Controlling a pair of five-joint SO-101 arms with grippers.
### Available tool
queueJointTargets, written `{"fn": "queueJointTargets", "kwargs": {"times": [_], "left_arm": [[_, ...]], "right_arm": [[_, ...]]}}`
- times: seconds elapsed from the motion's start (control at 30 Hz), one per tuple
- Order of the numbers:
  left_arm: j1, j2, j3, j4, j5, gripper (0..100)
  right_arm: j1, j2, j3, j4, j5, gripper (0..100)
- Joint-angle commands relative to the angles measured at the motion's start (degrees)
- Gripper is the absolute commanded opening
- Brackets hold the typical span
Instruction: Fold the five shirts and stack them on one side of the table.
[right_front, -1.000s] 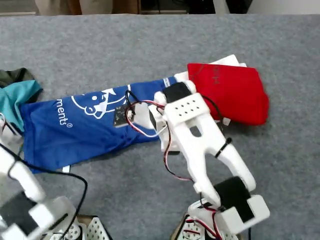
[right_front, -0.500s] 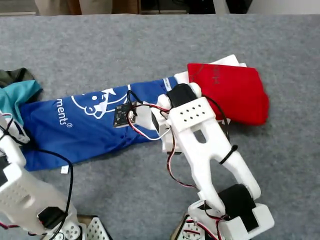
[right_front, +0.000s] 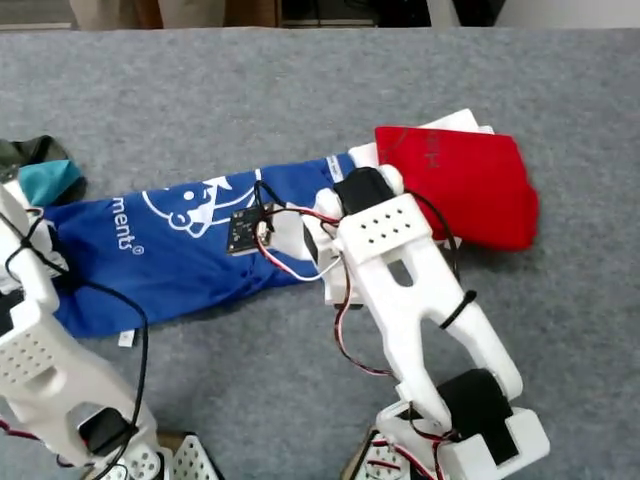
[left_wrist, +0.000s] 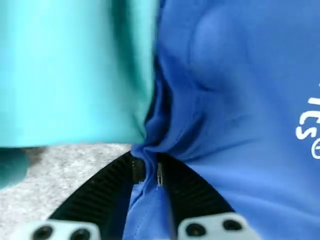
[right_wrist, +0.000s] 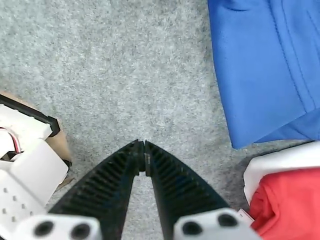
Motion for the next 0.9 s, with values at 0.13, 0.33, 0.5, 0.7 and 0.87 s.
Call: {"fn": "queueJointTargets", "kwargs": {"times": [0.13, 0.33, 0.5, 0.7, 0.87], "left_arm": [[6.1, -2.4, -4.7, 6.0, -0.3, 2], [15.4, -17.5, -5.4, 9.5, 0.5, 2], [26.1, -26.3, -6.0, 12.7, 7.5, 2], [38.2, -26.9, -6.0, 14.4, 13.0, 2], [44.6, -26.9, -9.4, 14.5, 17.6, 2]], "right_arm": [[1.1, -6.9, 0.0, 0.4, -0.8, 0.2], [1.2, -11.7, 0.0, 0.4, -0.8, 0.2], [1.2, -12.9, 0.0, 0.4, -0.8, 0.2], [1.3, -13.1, -0.2, -7.1, -7.3, 0.2], [6.5, -13.6, -1.9, -15.6, -16.1, 0.2]]}}
